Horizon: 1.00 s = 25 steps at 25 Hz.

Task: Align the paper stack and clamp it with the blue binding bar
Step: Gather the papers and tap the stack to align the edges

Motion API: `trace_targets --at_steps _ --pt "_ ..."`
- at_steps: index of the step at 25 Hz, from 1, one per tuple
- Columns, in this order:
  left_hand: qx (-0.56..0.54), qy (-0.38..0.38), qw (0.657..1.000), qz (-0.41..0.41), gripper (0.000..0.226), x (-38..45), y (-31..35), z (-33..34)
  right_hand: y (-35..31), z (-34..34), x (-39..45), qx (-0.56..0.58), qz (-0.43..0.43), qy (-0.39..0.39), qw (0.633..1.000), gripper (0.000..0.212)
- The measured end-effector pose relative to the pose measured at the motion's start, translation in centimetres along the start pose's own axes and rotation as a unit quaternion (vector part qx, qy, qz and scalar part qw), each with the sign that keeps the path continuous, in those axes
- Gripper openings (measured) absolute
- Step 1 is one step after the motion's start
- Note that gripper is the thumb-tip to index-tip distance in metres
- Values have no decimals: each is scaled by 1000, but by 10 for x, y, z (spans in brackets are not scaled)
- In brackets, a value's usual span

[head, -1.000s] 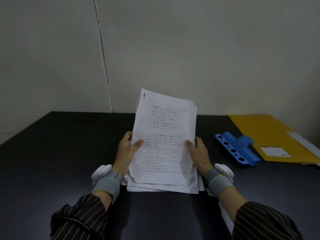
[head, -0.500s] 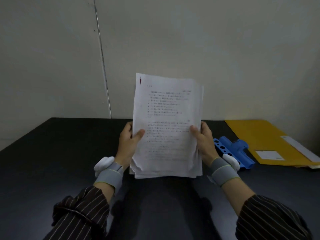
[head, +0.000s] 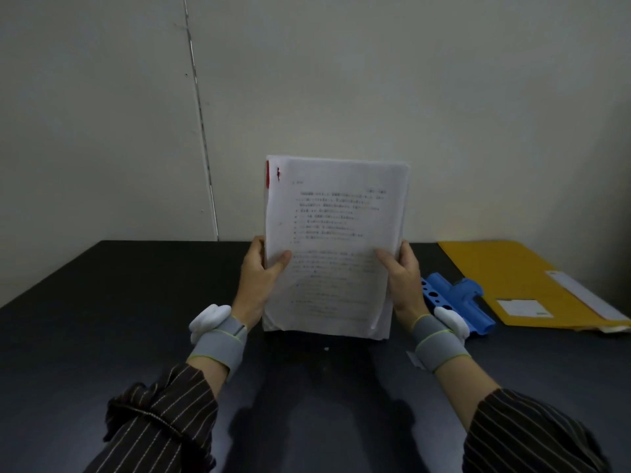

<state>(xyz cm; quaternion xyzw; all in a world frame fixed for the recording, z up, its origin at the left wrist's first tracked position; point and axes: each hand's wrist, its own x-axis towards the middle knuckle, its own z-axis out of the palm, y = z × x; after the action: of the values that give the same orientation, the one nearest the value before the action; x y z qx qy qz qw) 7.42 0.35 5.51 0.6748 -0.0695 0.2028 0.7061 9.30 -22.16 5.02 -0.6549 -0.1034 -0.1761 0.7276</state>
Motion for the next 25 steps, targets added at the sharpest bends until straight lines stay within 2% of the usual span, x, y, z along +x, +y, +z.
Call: trace_targets --at_steps 4,9,25 --pt "21 -8 1000 -11 31 -5 -7 4 10 -6 -7 -8 12 -5 1000 17" --pt "26 -9 999 -30 23 -9 -22 4 28 -7 -21 -32 47 2 998 17" --pt "74 47 995 -39 15 -12 -34 -16 34 20 -31 -66 84 3 994 18"
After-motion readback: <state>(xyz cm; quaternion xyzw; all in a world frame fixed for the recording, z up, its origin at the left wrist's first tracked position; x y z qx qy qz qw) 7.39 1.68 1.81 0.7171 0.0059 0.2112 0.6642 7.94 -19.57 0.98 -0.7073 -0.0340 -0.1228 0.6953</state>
